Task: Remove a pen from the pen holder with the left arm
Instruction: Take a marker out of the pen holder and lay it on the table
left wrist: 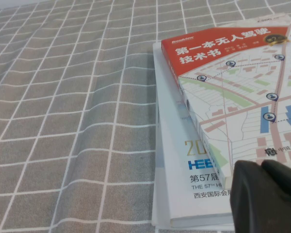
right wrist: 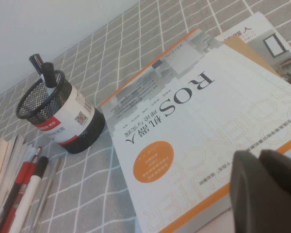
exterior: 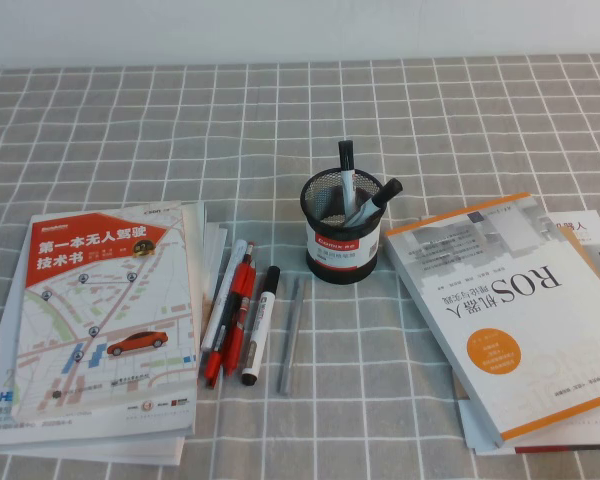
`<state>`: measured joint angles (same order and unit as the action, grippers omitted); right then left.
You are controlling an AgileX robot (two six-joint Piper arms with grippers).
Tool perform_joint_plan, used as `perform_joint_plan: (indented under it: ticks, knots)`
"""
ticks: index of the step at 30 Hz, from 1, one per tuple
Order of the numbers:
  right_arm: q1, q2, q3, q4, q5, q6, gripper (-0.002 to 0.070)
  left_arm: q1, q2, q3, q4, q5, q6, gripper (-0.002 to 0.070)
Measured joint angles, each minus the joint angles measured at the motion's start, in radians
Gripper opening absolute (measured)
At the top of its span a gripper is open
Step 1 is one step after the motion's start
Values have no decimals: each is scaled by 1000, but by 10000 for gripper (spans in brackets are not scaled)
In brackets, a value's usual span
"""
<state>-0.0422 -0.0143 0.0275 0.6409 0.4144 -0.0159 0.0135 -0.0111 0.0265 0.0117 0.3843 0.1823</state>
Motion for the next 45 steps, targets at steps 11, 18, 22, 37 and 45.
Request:
perform_joint_plan:
  ticks: [11, 18, 22, 37, 45]
  knots:
    - [0, 0, 0, 0, 0, 0, -13, 0, 0, 0, 0, 0, 0, -3]
    - [0, 0, 0, 0, 0, 0, -13, 0, 0, 0, 16, 0, 0, -3]
    - [0, 0, 0, 0, 0, 0, -13, 0, 0, 0, 71, -3, 0, -3]
    - [0, 0, 0, 0, 0, 0, -13, 0, 0, 1, -438, -326, -241, -3]
    - [0, 0, 0, 0, 0, 0, -13, 0, 0, 1, -711, -362, -287, -3]
